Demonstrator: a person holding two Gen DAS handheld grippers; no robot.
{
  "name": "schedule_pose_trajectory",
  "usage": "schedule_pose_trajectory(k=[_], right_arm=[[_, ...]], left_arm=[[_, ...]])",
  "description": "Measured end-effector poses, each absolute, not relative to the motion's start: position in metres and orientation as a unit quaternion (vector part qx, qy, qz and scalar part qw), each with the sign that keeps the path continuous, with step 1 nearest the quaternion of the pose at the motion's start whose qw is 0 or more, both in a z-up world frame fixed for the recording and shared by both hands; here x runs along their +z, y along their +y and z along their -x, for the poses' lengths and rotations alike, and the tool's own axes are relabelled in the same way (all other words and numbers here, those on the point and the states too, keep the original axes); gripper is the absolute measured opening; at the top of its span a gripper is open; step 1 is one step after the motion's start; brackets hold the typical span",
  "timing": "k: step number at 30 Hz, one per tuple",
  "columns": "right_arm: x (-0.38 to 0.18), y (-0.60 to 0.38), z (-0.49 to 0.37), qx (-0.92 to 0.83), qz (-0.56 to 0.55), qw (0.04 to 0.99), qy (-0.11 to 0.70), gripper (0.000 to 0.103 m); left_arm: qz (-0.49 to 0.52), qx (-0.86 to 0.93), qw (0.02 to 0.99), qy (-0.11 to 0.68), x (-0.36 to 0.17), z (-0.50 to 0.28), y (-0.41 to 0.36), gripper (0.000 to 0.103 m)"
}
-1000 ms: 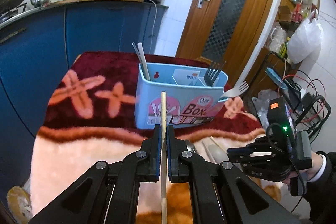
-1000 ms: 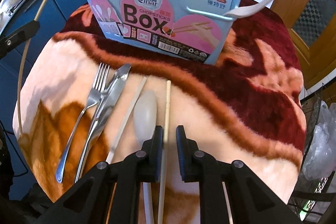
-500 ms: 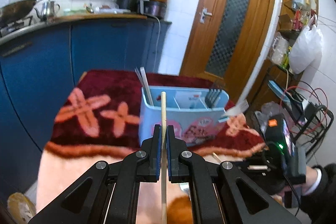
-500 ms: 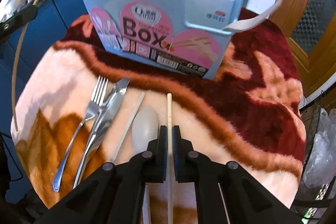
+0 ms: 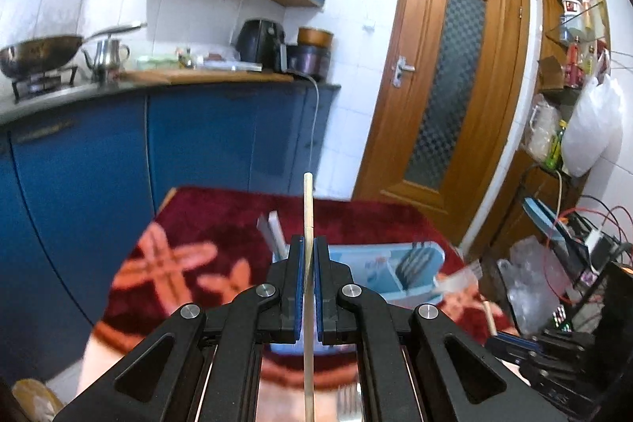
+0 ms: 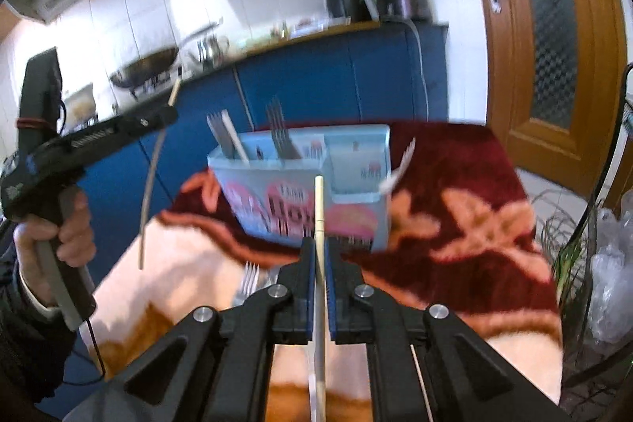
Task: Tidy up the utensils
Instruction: 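Lift both wooden chopsticks upright toward the box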
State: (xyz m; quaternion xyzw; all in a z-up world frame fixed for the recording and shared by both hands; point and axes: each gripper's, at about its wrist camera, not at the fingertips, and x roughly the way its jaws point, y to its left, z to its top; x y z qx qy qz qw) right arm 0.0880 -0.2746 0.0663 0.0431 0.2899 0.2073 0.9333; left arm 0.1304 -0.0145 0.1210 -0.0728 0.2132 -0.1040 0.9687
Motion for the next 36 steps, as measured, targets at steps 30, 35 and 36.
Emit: schedule_pose_trajectory(k=[30, 35, 36], right_arm=[[0.128, -0.254, -0.195, 0.106, -0.098, 0.988, 0.06, 0.006], [0.116, -0.241, -0.209, 0.079, -0.068, 0.993, 0.059, 0.007], [0.115, -0.239, -0.209, 0.08, -0.065, 0.993, 0.061, 0.007]], left_arm=[[0.112, -0.054, 0.991, 0.055, 0.124, -0.215, -0.021, 0.004], [0.095, -0.057, 0.992, 0.055, 0.112, -0.214, -0.025, 0.004], [0.093, -0.06, 0.992, 0.059, 0.11, -0.213, -0.026, 0.004]])
